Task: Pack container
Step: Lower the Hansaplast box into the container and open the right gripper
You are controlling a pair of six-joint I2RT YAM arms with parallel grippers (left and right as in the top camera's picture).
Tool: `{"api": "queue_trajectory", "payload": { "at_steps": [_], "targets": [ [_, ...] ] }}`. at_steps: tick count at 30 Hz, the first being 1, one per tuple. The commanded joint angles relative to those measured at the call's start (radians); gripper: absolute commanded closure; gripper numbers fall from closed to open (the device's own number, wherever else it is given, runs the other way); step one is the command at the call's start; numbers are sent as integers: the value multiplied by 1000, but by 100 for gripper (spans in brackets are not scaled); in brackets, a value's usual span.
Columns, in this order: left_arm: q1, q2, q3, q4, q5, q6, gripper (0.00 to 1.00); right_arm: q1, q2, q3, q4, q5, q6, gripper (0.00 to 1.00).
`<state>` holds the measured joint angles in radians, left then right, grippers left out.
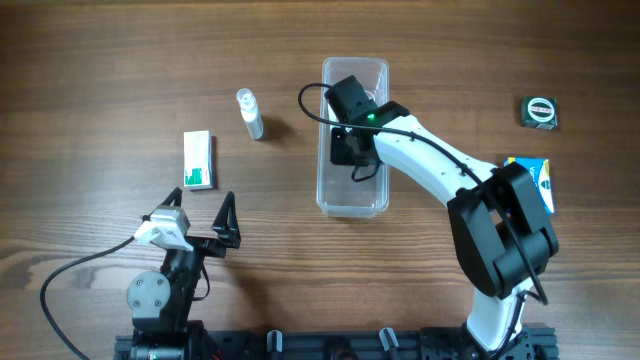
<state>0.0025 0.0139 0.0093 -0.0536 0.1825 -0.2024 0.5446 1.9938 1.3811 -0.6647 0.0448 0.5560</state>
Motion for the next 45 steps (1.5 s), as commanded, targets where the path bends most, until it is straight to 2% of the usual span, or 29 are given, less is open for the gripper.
{"api": "queue_trajectory", "payload": {
  "at_steps": [1,17,36,40,45],
  "targets": [
    [7,-7,-4,-7,-9,16,0,0,19,8,26,45,-15,96],
    [7,-7,-4,-7,-9,16,0,-1,19,9,103,56,-33,96],
    [7,-7,-4,-7,-9,16,0,0,15,10,117,85,-60,95],
    [7,-7,-4,-7,-9,16,0,0,-18,10,85,59,-59,95],
    [7,-7,-4,-7,-9,16,0,-1,-141,11,21,59,-59,91]
  ]
}}
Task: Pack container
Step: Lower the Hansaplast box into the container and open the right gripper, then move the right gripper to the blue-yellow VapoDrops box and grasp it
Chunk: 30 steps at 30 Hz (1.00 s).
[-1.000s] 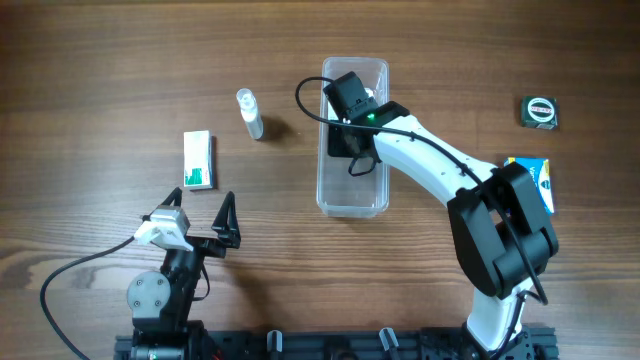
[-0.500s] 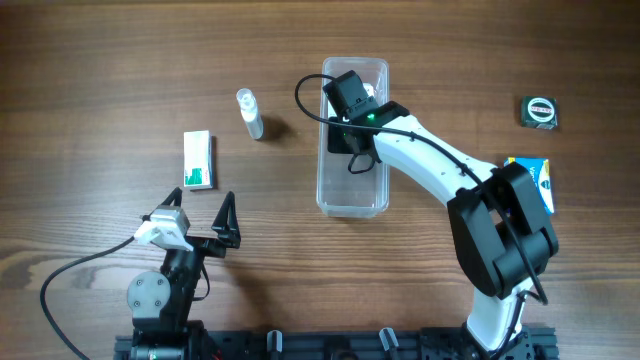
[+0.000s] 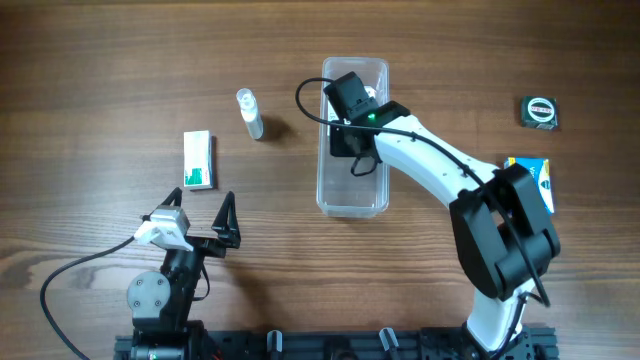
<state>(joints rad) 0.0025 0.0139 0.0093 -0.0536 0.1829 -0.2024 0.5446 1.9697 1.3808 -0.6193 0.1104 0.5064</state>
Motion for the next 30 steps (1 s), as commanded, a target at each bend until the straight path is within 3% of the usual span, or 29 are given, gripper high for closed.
{"api": "queue_trajectory", "payload": {
  "at_steps": [1,5,7,9,10,11,13,18,22,30],
  "targets": [
    [7,-7,-4,-7,-9,16,0,-1,-159,13,-43,-7,-10,91],
    [7,-7,-4,-7,-10,16,0,-1,-314,13,-93,-14,-26,84],
    [7,-7,-4,-7,-9,16,0,-1,-394,13,-122,-7,-38,72],
    [7,-7,-4,-7,-10,16,0,-3,-470,13,-169,37,-44,43],
    [7,-7,-4,-7,-9,16,0,-8,-505,13,-201,75,-53,23],
    [7,-7,-4,-7,-10,16,0,-17,-535,13,-238,114,-63,11],
    [7,-7,-4,-7,-9,16,0,-43,-579,13,-323,195,-61,1],
    [7,-7,-4,-7,-10,16,0,-221,-622,12,-591,274,-68,0],
    [7,-7,-4,-7,-10,16,0,-381,-598,10,-679,239,-234,1],
    [7,-7,-4,-7,-10,16,0,-423,-588,8,-570,195,-509,0]
  ]
}}
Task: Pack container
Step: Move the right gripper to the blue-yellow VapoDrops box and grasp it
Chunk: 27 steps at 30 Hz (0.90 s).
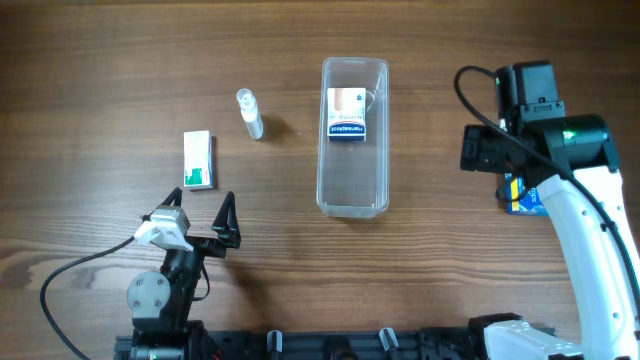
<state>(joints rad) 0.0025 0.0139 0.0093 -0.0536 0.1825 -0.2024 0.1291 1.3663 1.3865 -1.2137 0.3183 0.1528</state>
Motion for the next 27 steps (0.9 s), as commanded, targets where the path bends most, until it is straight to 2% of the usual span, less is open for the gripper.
{"api": "queue_trajectory", "payload": {
  "at_steps": [1,6,11,14,16,20,27],
  "targets": [
    [7,-7,-4,-7,-9,16,0,-20,22,-2,35,-18,-203,0],
    [7,-7,-4,-7,-9,16,0,-135,90,-5,51,-159,-361,0],
    [7,-7,-4,-7,-9,16,0,-288,165,-5,71,-237,-374,1],
    [7,-7,-4,-7,-9,16,0,-357,206,-5,85,-313,-441,0],
    [7,-7,-4,-7,-9,16,0,-383,228,-5,95,-312,-446,0],
    [7,-7,-4,-7,-9,16,0,-442,280,-5,97,-312,-554,1],
    [7,-7,-4,-7,-9,16,0,-551,359,-65,124,-291,-541,0]
  ]
}}
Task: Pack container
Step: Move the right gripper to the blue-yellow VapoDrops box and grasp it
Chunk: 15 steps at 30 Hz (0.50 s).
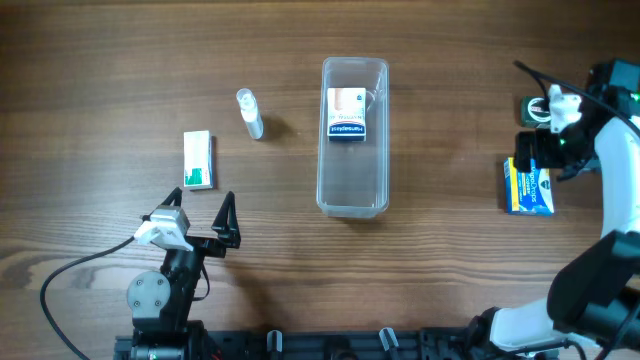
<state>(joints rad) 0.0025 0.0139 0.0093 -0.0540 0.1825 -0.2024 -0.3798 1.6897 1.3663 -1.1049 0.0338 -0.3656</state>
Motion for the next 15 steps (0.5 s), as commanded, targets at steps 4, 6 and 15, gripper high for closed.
{"api": "queue_trajectory", "payload": {
  "at_steps": [4,6,15],
  "targets": [
    [7,-7,-4,-6,-9,16,0,-77,48,-100,64,-33,-16,0],
    [7,-7,-4,-6,-9,16,0,-77,48,-126,88,-36,-16,0],
    [7,-7,-4,-6,-9,16,0,-76,48,-200,175,-62,-27,0]
  ]
}}
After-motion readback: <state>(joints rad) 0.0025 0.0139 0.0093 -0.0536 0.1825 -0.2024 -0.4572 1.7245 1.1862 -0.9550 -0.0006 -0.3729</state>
